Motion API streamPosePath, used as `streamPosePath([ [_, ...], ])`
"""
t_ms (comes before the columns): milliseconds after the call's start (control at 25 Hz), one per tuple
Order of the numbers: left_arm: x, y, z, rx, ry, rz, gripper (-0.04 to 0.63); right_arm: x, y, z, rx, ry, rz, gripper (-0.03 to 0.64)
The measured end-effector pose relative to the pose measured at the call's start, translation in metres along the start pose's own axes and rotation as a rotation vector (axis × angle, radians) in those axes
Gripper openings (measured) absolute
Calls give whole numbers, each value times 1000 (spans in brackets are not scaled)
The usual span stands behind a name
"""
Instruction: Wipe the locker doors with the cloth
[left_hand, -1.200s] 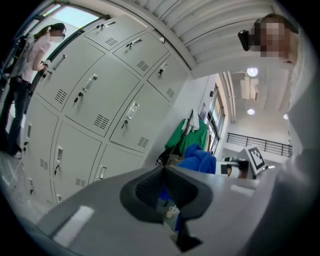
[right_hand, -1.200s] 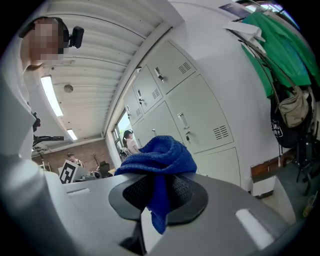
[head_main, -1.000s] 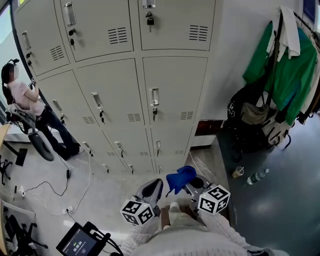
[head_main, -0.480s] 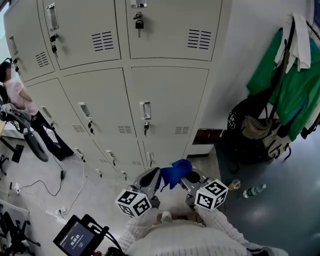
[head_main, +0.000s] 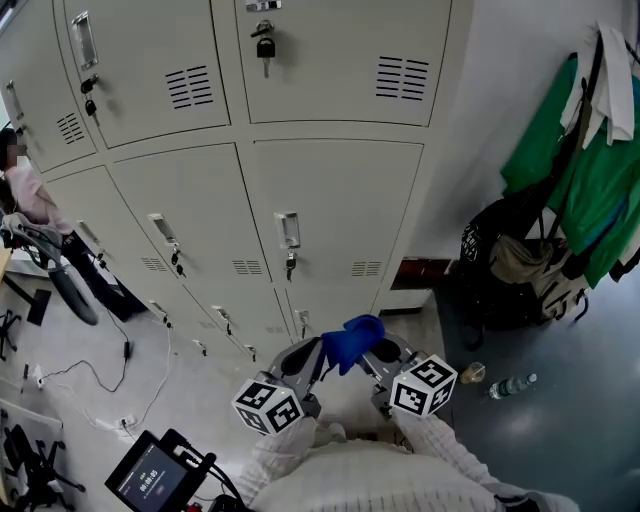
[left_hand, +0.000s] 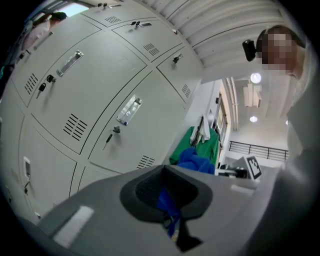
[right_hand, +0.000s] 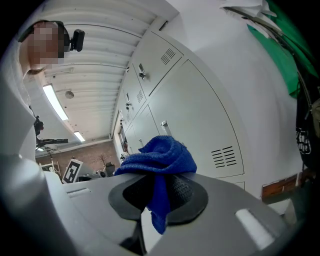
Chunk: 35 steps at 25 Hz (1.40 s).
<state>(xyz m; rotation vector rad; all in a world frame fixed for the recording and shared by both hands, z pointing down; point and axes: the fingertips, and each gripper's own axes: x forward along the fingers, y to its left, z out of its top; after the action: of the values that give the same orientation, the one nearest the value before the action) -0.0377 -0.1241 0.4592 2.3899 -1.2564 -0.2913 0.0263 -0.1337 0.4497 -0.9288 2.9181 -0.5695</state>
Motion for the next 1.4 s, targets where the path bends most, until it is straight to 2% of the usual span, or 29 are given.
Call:
streamPosePath([
  [160, -1, 5, 3, 14, 16, 5, 8, 4, -1, 0, 7, 4, -9, 51],
  [400, -2, 19, 1, -21, 75, 6, 8, 20, 2, 2, 31, 4, -23, 51],
  [600, 3, 25, 16, 15, 71, -10, 8, 33, 1, 6, 16, 17, -41, 51],
  [760, 13, 28, 39, 61, 46, -33, 6, 55, -2, 20, -55, 63, -55, 51],
  [880, 18, 35, 70, 110, 11, -46, 8, 78, 6, 53, -127, 38, -19, 51],
  [1000, 26, 44, 114, 178, -50, -44, 8, 100, 14, 102, -199, -33, 8, 51],
  [1200, 40, 44, 189, 271, -178, -62, 8, 131, 31, 180, -298, -151, 28, 51],
  [1400, 47, 36, 246, 389, -255, -89, 7, 154, 47, 240, -380, -236, 31, 51],
])
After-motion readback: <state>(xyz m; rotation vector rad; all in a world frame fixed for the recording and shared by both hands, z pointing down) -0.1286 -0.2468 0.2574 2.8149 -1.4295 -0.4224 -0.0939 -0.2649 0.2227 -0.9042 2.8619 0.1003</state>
